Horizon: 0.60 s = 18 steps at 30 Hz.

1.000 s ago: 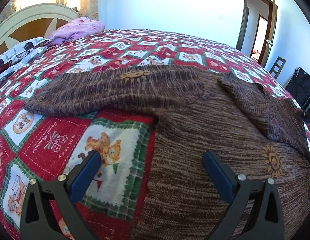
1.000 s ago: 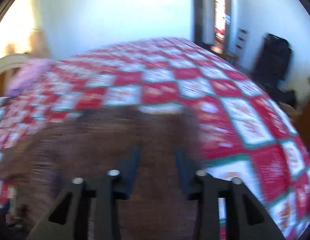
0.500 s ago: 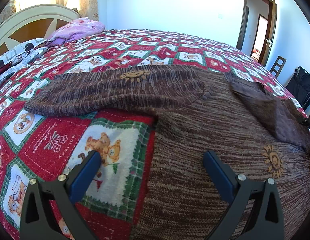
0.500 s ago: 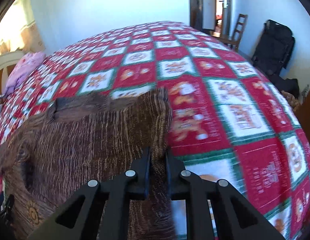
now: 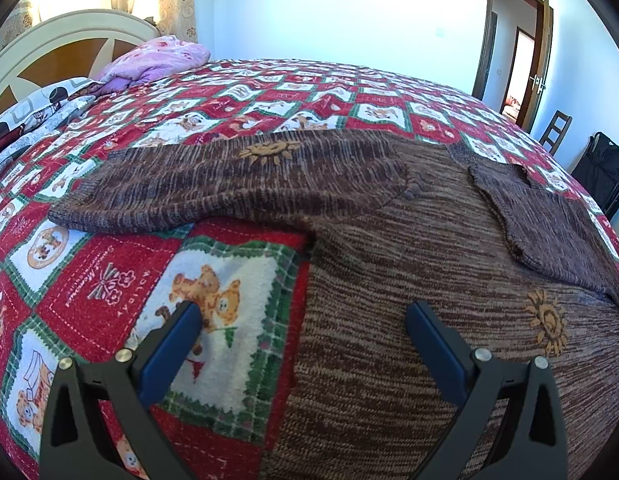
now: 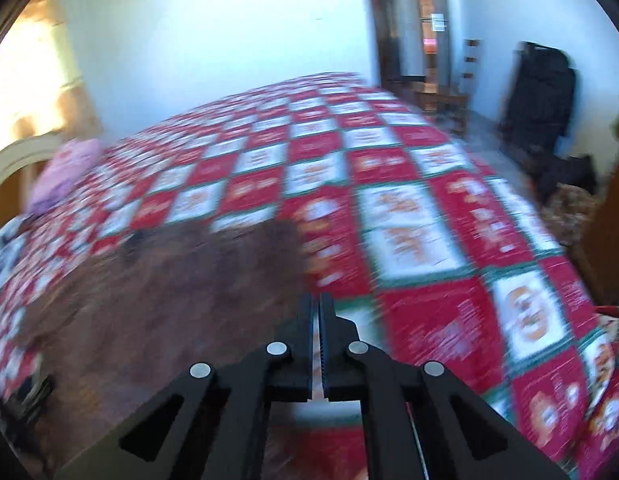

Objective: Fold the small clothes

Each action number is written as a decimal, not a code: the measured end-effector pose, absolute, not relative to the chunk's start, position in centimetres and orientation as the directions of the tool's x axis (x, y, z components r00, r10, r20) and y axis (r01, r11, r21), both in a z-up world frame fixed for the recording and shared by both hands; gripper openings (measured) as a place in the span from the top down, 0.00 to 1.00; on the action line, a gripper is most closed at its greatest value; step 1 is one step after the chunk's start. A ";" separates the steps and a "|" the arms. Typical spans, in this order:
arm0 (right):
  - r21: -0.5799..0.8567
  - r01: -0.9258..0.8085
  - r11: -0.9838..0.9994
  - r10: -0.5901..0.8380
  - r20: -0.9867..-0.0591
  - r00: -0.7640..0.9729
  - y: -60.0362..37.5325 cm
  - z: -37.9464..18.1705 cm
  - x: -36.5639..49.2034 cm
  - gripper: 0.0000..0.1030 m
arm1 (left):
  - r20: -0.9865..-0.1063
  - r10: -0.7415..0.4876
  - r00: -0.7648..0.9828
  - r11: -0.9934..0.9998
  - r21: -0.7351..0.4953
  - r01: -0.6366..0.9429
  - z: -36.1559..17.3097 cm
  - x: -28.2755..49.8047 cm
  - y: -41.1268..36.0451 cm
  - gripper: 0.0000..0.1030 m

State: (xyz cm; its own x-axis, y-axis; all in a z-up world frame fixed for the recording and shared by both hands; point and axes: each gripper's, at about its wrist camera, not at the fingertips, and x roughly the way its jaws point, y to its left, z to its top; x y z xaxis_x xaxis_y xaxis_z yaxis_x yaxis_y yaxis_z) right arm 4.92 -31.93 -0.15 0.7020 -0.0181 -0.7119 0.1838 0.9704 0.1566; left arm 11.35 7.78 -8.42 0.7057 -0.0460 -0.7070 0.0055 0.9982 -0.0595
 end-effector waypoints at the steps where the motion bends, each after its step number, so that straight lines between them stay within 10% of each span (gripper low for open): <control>1: 0.138 0.127 0.982 0.015 -0.731 0.682 -30.3 -0.9 4.7 0.98 | -0.707 -0.047 0.705 0.998 -0.060 0.006 -8.4 11.3 7.8 0.00; 18: 0.130 0.239 0.962 -0.047 -0.784 0.619 -32.4 -2.4 1.9 0.97 | -0.704 -0.053 0.708 0.998 -0.068 0.007 -8.4 11.3 7.8 0.00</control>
